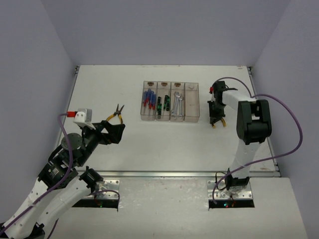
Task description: Sort the tools into containers
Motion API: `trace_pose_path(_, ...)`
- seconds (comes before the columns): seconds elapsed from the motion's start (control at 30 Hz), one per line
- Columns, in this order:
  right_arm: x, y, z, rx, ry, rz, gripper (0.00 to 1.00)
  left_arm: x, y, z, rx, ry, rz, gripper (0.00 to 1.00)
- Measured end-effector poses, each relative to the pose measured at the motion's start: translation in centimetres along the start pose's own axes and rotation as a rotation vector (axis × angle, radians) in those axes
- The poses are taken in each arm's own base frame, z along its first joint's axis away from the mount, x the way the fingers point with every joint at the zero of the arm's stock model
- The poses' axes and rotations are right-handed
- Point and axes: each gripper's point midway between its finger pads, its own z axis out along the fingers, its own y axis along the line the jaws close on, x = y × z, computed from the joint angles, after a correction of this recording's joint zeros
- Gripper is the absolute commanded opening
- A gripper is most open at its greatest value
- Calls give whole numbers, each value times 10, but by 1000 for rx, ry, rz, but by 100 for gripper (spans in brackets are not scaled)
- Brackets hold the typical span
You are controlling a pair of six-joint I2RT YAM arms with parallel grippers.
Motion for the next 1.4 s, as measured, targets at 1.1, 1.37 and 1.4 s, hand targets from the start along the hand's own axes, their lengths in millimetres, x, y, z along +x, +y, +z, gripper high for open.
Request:
trace_pose_path(1.1, -80, 150, -97, -649, -341, 301, 0, 5, 1, 5, -13, 25, 8, 100)
trace_pose_path(1.37, -97, 145, -74, -590, -341, 350, 41, 5, 1, 5, -13, 26, 8, 100)
trace_pose_path(1.4, -101, 143, -74, -579, -350, 353, 46, 5, 1, 5, -14, 26, 9, 100)
